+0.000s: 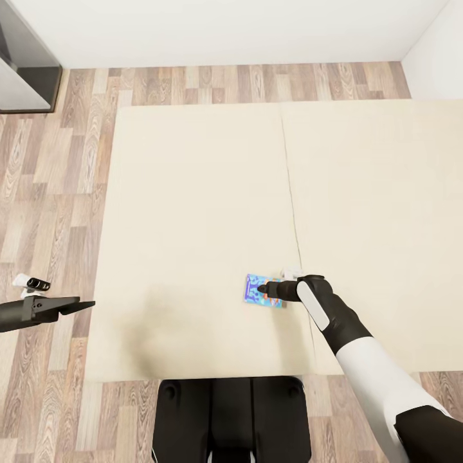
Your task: Put all the toys in the child's room - the three board games (two on the bed and one on the table), the two jigsaw puzzles on the table, and the tennis ball on the table - inside the toy box on the table in the child's room.
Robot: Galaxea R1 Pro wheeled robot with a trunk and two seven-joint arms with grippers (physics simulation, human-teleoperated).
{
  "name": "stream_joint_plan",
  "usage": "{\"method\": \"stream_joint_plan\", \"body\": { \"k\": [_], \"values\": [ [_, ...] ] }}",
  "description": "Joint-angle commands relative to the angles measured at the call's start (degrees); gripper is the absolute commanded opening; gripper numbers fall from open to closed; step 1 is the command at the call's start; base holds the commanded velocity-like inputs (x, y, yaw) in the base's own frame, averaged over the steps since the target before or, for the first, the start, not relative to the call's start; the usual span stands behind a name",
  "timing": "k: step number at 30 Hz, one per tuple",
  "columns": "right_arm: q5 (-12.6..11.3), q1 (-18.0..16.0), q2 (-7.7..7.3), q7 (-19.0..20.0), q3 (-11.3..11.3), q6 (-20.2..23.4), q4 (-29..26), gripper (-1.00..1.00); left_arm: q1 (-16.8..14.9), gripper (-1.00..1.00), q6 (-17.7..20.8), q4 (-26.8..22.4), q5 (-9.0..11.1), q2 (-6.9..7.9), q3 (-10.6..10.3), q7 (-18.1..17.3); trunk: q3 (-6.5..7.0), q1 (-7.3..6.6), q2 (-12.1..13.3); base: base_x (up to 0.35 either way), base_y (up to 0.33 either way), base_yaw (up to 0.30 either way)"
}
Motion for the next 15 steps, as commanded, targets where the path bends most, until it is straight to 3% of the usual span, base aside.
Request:
{"method": "stream_joint_plan", "body": {
  "k": [1,15],
  "values": [
    [-0.57,-0.04,-0.05,-0.5,0.21,0.14,-0.07,1.0,-0.06,1.0,0.61,0.03,0.23,0.08,-0.26,-0.2,-0.07,0.04,-0.1,0.0,0.0,0.0],
    [-0.49,-0.13,0.03,-0.49,0.21,0.27,-1.72,1.0,-0.06,1.0,0.61,0.03,0.23,0.06,-0.26,-0.2,-0.1,0.04,-0.1,0.0,0.0,0.0]
  ]
}}
